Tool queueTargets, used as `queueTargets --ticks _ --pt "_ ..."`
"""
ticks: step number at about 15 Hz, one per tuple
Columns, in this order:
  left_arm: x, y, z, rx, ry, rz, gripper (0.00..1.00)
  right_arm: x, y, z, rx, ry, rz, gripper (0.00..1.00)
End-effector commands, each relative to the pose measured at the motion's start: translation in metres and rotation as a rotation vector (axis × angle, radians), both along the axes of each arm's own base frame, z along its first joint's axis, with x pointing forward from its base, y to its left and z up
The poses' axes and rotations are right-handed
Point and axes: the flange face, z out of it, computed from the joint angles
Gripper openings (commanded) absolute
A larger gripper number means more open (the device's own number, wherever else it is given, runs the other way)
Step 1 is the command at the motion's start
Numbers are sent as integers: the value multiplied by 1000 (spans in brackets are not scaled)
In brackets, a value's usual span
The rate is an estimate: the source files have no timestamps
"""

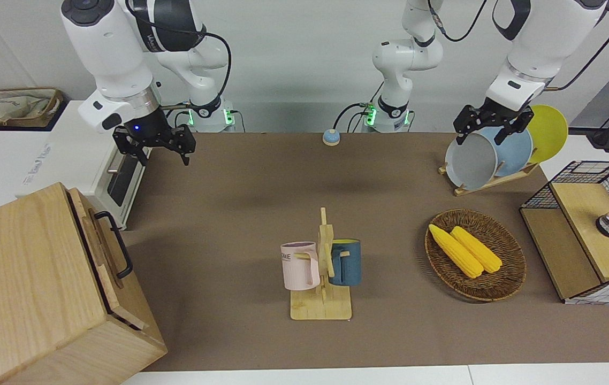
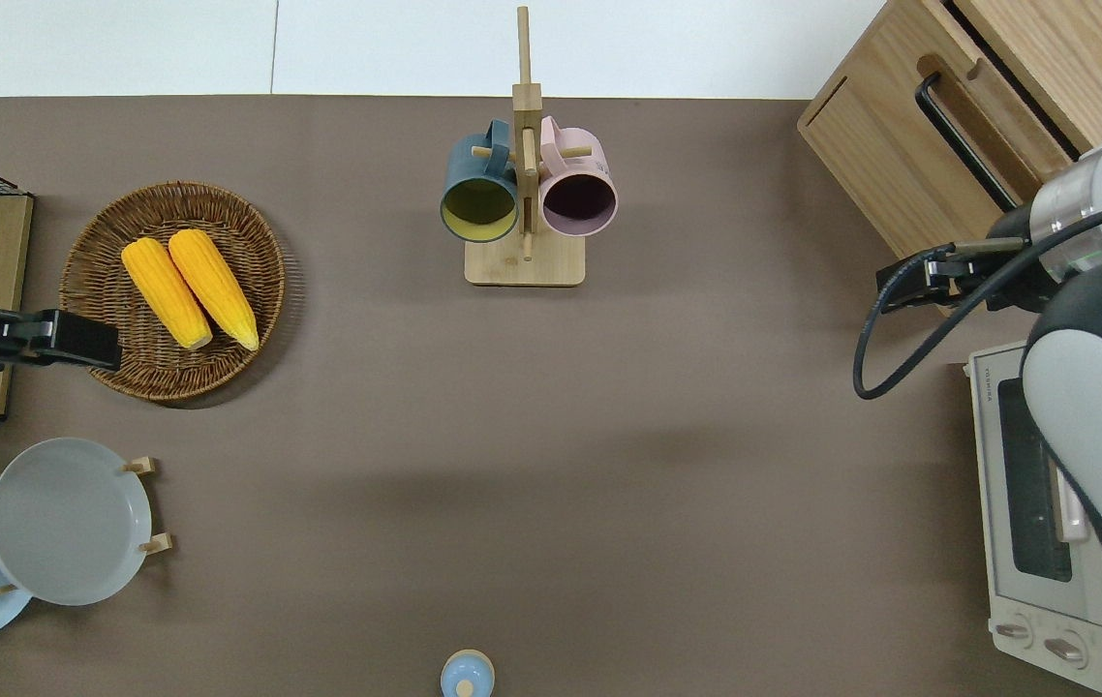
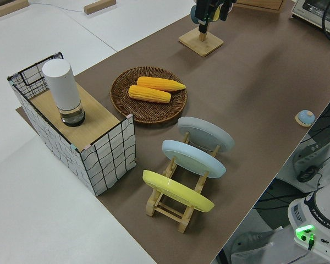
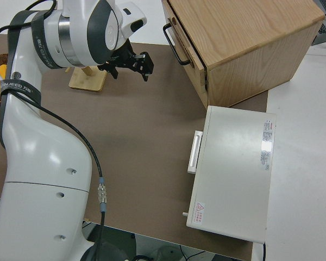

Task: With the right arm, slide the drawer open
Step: 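Raise the right arm and swing the right gripper toward the drawer handle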

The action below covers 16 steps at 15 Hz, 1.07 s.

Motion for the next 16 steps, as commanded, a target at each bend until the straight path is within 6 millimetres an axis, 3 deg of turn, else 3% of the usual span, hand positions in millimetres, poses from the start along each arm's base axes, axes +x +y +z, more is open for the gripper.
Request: queueTargets --ticks 1,13,16 --pt "2 1 4 16 5 -12 993 -6 -2 8 16 11 7 987" --pt "2 1 4 16 5 -12 993 -7 7 8 2 11 31 985" --pt "2 1 4 16 5 -12 995 -9 16 9 -90 1 61 985"
